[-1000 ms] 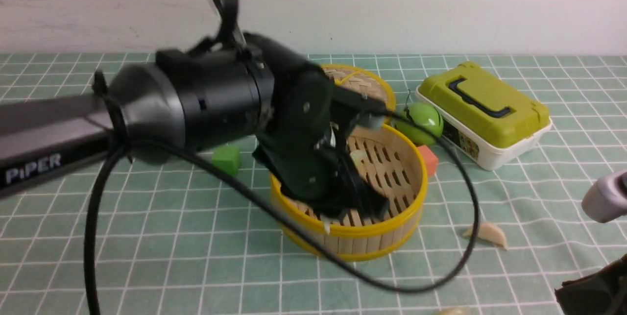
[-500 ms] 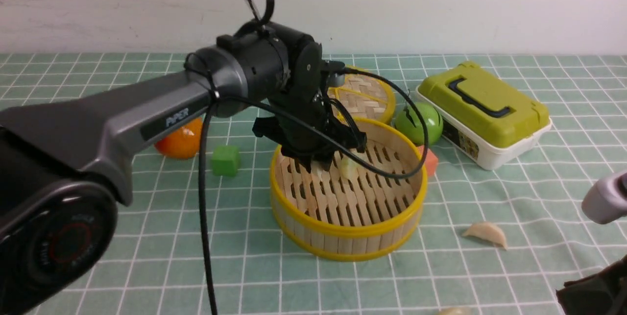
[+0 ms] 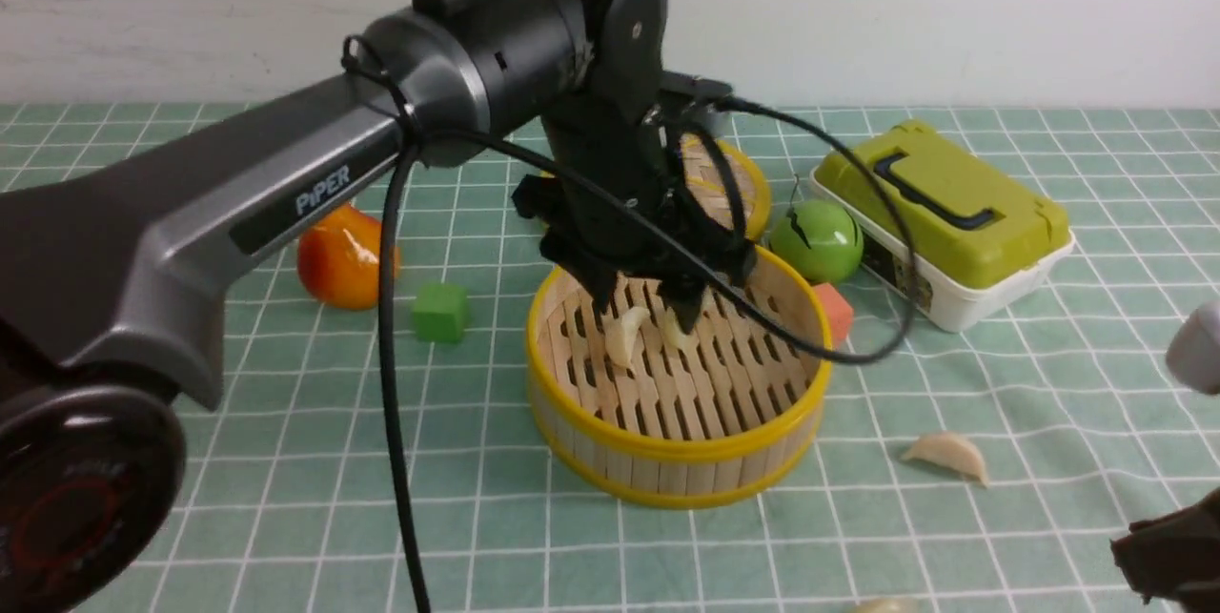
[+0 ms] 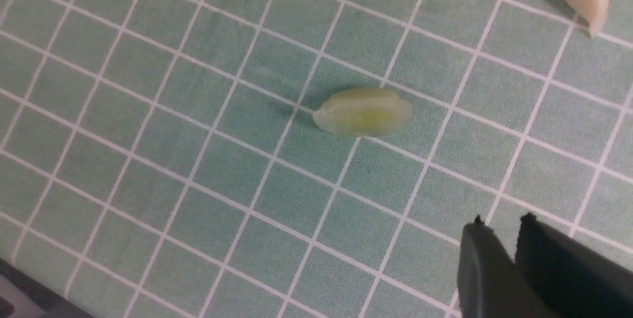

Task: Put the dumplings into the steamer on the table with the blue tablecloth.
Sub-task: 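Place the dumpling into the bamboo steamer basket with the left gripper, then reach for and grasp a dumpling lying on the table beside the steamer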

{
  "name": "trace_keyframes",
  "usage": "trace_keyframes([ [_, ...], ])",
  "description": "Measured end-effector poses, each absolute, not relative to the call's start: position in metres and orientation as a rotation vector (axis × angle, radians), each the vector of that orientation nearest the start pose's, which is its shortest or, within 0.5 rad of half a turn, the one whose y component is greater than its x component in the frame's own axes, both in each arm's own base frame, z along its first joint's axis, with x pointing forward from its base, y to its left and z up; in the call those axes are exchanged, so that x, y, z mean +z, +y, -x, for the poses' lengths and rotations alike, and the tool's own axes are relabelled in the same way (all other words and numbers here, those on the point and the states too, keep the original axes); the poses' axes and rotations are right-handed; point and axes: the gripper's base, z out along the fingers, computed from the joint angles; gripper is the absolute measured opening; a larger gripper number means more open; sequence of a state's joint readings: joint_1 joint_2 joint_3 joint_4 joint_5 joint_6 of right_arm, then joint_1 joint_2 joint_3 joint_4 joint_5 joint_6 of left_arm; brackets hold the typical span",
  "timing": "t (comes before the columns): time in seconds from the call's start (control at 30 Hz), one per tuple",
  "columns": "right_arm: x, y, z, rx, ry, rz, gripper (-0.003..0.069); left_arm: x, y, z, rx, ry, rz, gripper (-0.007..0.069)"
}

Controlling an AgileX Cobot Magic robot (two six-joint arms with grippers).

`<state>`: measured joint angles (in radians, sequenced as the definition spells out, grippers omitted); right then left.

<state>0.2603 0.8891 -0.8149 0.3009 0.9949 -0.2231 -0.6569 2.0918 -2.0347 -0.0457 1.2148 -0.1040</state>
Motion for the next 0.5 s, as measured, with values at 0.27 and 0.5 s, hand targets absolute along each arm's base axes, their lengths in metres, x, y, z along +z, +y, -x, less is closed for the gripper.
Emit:
trace_keyframes([
  [0.27,0.363,0.043,-0.102,0.305,2.324,0.427,0.0115,0.278,-0.367,-0.258,-0.355,2.597,-1.255,0.0486],
  [0.5,0.367,0.026,-0.081,0.192,2.312,0.319,0.0125,0.226,-0.399,-0.228,-0.305,2.615,-1.428,0.0486],
])
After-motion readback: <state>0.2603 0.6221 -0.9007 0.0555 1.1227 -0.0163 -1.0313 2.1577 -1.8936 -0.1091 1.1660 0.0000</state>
